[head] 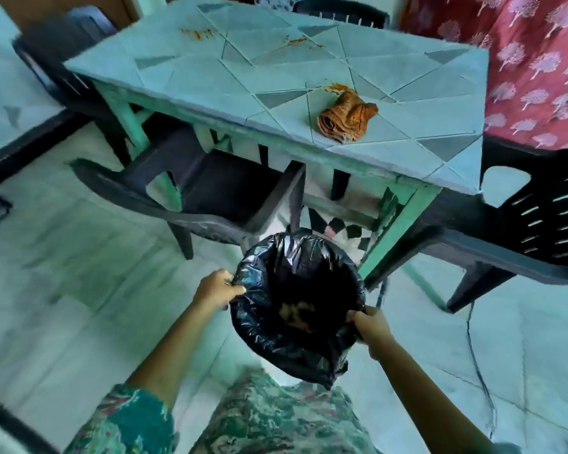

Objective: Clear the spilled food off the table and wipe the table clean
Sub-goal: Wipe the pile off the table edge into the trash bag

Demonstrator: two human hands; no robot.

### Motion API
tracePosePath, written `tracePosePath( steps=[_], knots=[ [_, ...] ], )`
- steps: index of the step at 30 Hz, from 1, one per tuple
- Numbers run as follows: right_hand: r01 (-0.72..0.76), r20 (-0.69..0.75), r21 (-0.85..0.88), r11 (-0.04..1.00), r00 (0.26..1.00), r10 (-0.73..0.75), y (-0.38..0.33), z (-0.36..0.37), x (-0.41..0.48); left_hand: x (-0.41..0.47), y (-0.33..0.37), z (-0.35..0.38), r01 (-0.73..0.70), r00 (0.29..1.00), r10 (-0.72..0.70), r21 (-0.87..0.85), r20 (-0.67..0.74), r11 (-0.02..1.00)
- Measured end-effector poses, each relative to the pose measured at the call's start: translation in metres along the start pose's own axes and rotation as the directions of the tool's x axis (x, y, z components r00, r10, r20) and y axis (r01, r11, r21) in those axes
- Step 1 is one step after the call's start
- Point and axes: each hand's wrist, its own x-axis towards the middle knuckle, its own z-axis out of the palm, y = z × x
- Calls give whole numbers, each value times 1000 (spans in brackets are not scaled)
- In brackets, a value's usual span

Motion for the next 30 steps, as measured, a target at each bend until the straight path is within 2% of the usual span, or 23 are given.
tracePosePath(
  steps=[2, 5, 9, 13, 17, 21, 30],
  knots=[
    [35, 72, -57, 998, 997, -31, -1, 22, -15, -22, -35, -9, 70, 996, -73, -40, -60, 997],
    [116, 173, -125, 985, 980, -93, -14, 69, -36, -49, -84, -34, 171, 969, -204, -223, -135, 960],
    [253, 348, -260, 932, 925, -154, -39, 154, -59, -83, -161, -83, 211, 891, -352, -424, -287, 881],
    [361, 489, -327, 874, 855, -170, -68, 246, -88, -108, -234, -136, 199, 808, -409, -456, -425, 868],
    [452, 600, -360, 816, 782, -169, -105, 339, -122, -112, -295, -201, 204, 738, -416, -413, -531, 888],
    [520, 631, -350, 779, 745, -214, -146, 414, -141, -96, -330, -262, 209, 682, -432, -409, -590, 888],
    [629, 621, -308, 714, 701, -349, -238, 567, -141, -13, -382, -392, 158, 639, -420, -425, -645, 891]
  ],
)
